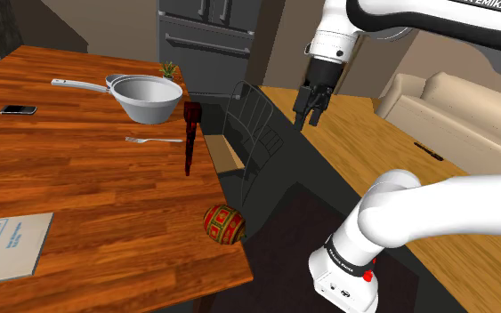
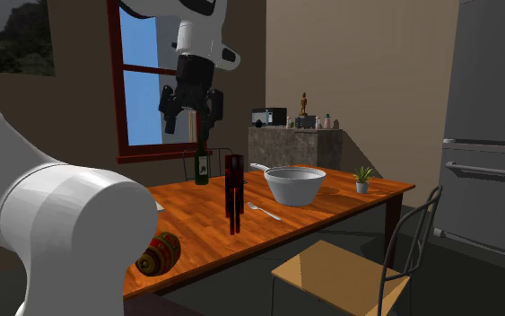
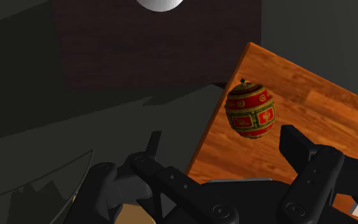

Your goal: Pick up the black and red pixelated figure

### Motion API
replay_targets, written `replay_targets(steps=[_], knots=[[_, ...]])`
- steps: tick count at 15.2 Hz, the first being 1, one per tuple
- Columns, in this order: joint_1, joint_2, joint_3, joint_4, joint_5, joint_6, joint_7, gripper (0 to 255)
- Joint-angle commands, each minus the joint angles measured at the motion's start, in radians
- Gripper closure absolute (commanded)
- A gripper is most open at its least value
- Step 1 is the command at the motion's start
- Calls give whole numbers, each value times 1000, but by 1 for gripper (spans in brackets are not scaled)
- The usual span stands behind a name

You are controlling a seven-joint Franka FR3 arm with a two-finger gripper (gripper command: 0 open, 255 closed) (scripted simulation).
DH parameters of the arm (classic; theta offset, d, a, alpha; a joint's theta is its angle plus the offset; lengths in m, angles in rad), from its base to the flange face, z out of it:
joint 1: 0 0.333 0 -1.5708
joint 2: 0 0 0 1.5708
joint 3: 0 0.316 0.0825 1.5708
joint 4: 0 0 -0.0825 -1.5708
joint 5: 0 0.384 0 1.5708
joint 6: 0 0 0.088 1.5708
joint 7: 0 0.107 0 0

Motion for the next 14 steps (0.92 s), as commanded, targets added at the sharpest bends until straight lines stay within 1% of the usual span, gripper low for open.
replay_targets(steps=[1,8,14], knots=[[0,0,0,0,0,0,0,0],[0,234,84,86,30,190,105,0],[-9,449,144,211,18,314,200,0]])
